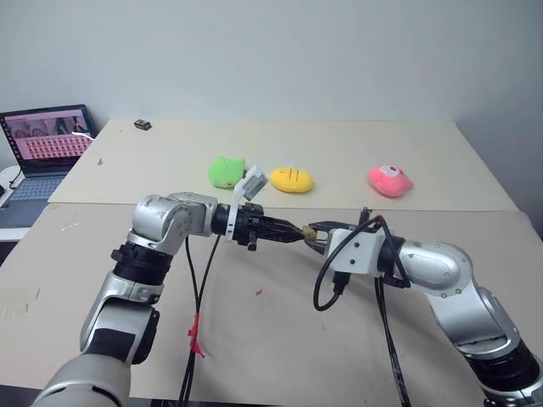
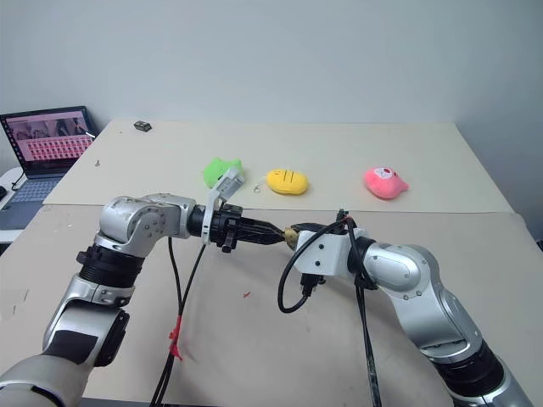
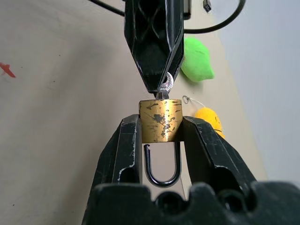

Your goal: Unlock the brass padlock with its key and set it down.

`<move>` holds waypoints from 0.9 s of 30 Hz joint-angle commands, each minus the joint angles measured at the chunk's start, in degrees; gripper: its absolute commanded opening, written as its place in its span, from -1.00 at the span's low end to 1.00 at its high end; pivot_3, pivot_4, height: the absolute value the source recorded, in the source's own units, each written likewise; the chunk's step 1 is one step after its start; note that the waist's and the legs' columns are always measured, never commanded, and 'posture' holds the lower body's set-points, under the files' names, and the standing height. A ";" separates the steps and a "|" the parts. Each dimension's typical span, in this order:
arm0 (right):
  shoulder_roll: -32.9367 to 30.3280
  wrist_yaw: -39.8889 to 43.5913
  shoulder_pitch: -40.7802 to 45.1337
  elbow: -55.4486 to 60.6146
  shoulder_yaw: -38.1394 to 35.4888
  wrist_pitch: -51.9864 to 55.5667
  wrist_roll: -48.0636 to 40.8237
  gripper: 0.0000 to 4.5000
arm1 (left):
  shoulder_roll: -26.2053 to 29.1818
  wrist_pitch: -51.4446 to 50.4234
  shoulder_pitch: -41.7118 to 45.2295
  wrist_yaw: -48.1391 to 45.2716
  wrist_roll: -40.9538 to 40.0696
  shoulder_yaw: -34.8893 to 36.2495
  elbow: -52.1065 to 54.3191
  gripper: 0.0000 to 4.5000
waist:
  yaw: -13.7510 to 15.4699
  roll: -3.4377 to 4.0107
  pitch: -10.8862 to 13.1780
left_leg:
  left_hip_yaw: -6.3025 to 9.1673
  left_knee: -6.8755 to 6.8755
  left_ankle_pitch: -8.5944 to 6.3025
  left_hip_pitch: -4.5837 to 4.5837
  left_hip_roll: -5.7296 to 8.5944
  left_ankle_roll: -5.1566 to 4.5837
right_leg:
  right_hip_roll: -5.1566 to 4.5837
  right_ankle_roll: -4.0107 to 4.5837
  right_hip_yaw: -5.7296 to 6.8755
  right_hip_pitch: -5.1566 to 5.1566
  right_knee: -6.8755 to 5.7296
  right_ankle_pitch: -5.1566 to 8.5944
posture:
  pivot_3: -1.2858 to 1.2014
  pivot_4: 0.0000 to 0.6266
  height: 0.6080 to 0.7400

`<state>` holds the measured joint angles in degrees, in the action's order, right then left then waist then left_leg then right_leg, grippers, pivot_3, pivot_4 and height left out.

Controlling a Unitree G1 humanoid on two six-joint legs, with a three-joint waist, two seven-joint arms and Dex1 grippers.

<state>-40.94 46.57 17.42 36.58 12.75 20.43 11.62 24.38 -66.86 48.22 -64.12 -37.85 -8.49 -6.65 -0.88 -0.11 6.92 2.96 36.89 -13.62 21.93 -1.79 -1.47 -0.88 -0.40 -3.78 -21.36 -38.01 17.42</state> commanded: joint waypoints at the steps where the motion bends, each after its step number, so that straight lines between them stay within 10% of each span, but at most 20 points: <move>1: 0.30 -0.72 1.03 1.70 -0.92 -0.59 0.06 -0.59 | -2.04 -7.80 4.59 2.56 -6.89 7.93 -1.85 0.06 | 0.02 0.00 0.00 | 0.01 0.00 0.00 0.01 0.00 0.00 | 0.00 0.00 0.01 0.00 0.00 0.00 | 0.03 -0.52 -0.21; 27: 0.71 -0.53 3.89 3.07 -1.45 1.75 -0.81 -0.59 | -2.51 -4.43 2.51 5.31 -5.70 3.52 -1.33 0.06 | 0.01 0.01 -0.01 | 0.00 0.00 0.12 0.03 0.03 0.22 | -0.04 0.11 0.00 0.00 -0.01 -0.06 | 0.03 -0.52 -0.21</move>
<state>-40.91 46.91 18.91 36.56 13.02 22.00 11.29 22.30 -71.28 49.91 -58.57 -42.96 -4.51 -8.47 -0.87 -0.10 6.91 2.96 36.89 -13.50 21.95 -1.76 -1.25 -0.92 -0.29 -3.78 -21.36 -38.01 17.36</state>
